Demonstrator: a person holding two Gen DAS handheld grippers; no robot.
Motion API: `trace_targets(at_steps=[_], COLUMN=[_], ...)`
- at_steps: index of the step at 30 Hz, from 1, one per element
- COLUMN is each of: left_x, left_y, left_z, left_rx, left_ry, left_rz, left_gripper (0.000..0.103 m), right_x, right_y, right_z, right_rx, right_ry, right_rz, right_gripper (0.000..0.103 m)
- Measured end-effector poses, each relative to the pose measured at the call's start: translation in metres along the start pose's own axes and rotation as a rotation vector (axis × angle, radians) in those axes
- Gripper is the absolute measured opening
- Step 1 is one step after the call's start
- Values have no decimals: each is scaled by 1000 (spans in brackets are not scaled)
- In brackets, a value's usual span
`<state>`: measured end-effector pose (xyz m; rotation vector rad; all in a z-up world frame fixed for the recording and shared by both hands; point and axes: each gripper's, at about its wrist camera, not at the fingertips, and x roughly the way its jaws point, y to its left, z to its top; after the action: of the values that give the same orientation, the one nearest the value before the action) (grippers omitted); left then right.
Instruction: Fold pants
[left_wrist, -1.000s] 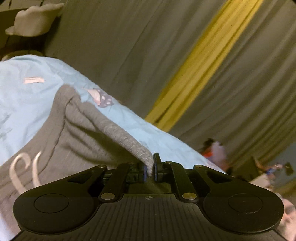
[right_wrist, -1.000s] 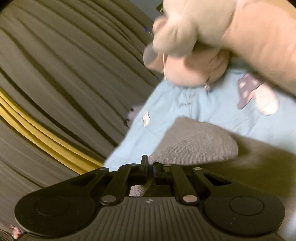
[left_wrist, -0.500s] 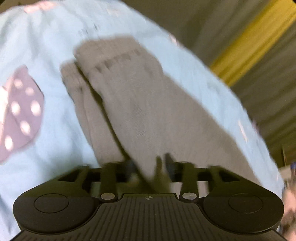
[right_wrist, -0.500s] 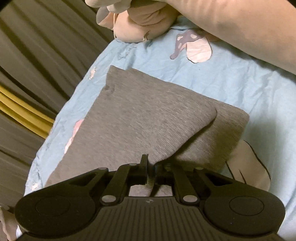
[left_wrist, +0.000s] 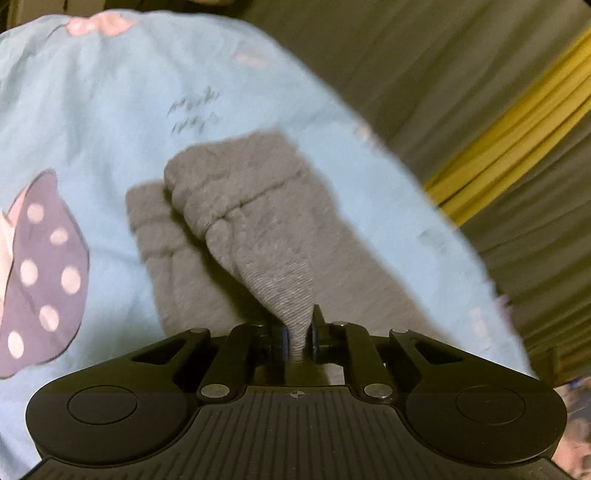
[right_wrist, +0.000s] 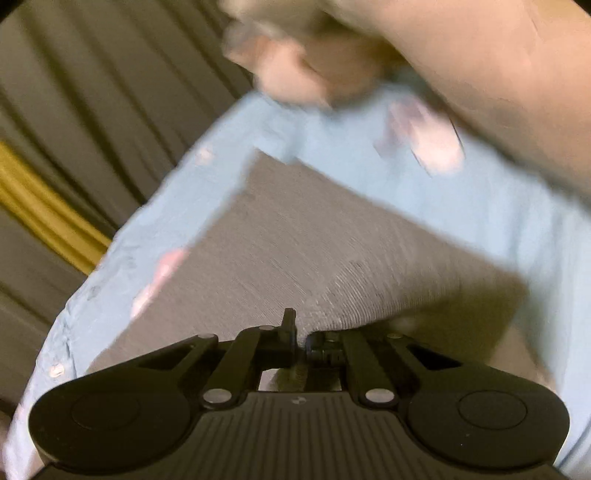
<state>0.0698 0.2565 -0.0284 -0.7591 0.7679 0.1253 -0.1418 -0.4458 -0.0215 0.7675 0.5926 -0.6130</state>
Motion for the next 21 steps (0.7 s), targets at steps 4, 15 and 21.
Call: trace_targets(at_steps=[4, 15, 21], left_x=[-19, 11, -23], left_y=[10, 39, 23], left_z=[-2, -26, -27], left_rx=[3, 29, 56], left_ry=[-25, 75, -61], left_rz=[-49, 90, 236], left_gripper=[13, 27, 79], right_x=[-45, -4, -5], right_y=[1, -42, -45], right_z=[11, -11, -12], right_rx=[48, 63, 47], right_ry=[-133, 68, 62], right_rz=[123, -79, -58], right_gripper=[5, 5, 41])
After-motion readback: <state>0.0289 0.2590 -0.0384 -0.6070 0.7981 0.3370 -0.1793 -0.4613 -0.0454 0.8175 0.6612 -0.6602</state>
